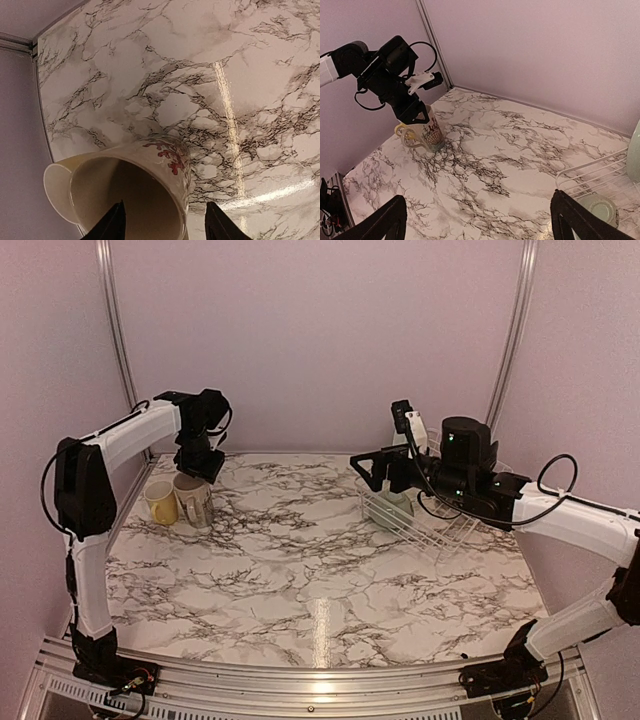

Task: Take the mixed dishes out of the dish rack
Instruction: Place the cup at the center of the board, then grab the plate from the dish rack.

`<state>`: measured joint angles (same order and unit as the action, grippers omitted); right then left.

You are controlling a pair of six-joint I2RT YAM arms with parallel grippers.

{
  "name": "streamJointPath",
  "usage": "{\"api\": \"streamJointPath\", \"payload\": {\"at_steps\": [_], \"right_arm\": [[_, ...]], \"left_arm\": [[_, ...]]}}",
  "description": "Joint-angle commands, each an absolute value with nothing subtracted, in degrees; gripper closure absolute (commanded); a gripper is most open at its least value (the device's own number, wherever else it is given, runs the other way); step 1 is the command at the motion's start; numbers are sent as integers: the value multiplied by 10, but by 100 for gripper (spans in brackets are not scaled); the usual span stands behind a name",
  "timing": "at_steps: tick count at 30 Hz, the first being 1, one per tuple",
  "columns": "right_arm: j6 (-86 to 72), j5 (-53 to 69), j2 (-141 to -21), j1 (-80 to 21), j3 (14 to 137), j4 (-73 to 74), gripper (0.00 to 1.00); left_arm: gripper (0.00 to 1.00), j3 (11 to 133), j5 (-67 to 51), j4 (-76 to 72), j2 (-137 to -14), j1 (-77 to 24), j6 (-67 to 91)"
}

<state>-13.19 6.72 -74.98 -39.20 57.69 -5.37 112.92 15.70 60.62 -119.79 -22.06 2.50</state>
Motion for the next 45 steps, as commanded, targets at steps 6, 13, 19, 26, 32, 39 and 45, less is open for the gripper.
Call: {"api": "streamJointPath", "payload": {"at_steps": [6, 13, 19, 26, 32, 39, 45], "right_arm": [[-118, -24, -742, -388, 609, 6, 3], [-115, -112, -738, -371, 635, 91, 3], [-196, -213, -739, -310, 656, 173, 1], [-271, -303, -766, -217, 688, 251, 2], [-353, -355, -861, -141, 779, 344, 1], [-396, -338, -937, -80, 829, 347, 6], [-437, -341, -965, -63, 829, 334, 26]], "left_arm": [[26, 1214, 190, 644, -1076, -244, 29], [12, 1216, 120, 572, -998, -296, 10], [11, 1109, 52, 411, -919, -322, 11], [9, 992, 43, 278, -854, -322, 22], [9, 854, 58, 164, -785, -322, 36], [9, 763, 70, 99, -748, -322, 37], [10, 742, 104, 91, -739, -322, 25]]}}
